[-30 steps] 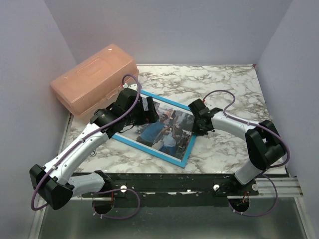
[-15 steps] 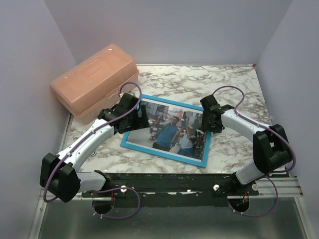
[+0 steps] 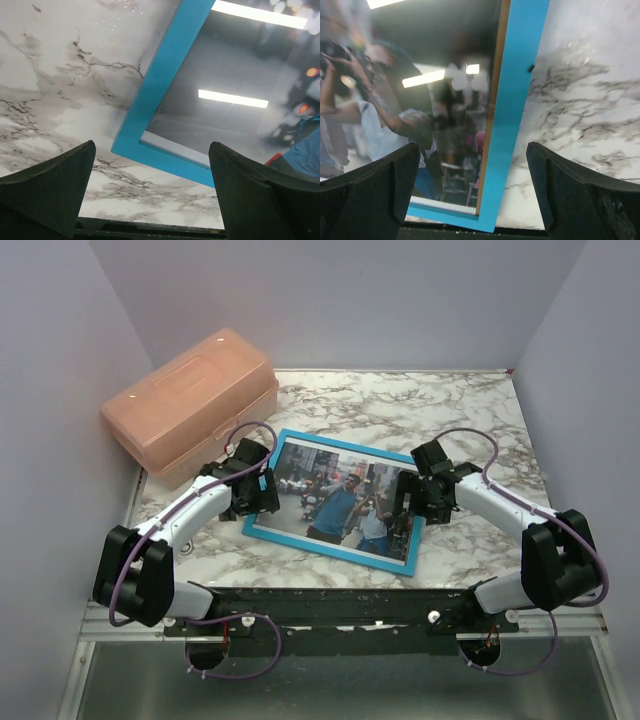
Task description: Put the photo into the frame
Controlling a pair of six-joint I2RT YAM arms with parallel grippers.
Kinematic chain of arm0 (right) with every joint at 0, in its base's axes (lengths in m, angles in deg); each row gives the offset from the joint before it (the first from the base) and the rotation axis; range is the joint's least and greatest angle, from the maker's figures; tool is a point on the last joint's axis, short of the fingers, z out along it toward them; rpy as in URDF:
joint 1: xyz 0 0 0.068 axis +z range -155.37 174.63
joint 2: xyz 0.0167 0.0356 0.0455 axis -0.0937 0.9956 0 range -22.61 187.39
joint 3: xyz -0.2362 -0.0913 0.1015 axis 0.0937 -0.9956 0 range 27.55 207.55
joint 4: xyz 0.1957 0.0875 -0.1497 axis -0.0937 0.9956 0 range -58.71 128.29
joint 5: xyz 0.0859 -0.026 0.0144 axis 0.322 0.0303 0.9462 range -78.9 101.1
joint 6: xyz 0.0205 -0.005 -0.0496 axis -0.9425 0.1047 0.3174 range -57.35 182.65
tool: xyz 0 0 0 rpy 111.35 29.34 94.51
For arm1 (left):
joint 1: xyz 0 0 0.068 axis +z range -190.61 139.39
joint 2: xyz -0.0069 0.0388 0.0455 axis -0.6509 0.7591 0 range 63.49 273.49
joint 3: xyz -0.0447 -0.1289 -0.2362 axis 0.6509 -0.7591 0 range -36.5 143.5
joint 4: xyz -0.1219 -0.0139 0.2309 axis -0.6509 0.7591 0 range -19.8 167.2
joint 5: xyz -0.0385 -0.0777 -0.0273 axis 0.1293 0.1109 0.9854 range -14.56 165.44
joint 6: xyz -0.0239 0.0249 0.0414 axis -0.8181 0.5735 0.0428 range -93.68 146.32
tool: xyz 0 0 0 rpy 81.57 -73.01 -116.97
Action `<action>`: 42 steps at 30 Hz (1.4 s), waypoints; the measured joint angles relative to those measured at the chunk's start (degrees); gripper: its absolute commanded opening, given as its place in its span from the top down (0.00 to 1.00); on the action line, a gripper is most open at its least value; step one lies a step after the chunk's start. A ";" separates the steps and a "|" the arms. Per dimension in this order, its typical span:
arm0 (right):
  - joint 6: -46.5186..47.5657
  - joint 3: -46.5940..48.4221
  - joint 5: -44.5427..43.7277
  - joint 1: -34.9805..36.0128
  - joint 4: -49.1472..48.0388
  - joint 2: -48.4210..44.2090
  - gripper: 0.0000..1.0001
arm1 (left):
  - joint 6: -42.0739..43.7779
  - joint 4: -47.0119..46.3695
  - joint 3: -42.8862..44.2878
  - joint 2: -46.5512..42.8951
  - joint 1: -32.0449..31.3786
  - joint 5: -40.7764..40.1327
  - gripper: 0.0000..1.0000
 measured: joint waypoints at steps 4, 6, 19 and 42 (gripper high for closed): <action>-1.27 -3.58 5.51 -1.18 -0.81 0.02 0.04 | 0.76 -1.36 -2.23 1.03 2.29 2.75 0.01; -1.64 -4.33 7.17 -1.75 -0.83 0.02 0.04 | 1.03 -2.12 -2.49 1.95 2.97 3.78 0.01; -3.13 -4.37 12.59 -2.62 -2.99 1.33 0.04 | 2.80 -6.45 -3.72 7.37 5.09 12.87 0.01; 3.02 12.26 11.21 -10.19 -1.40 17.86 0.04 | 2.75 -11.87 -5.01 7.80 5.38 24.20 0.02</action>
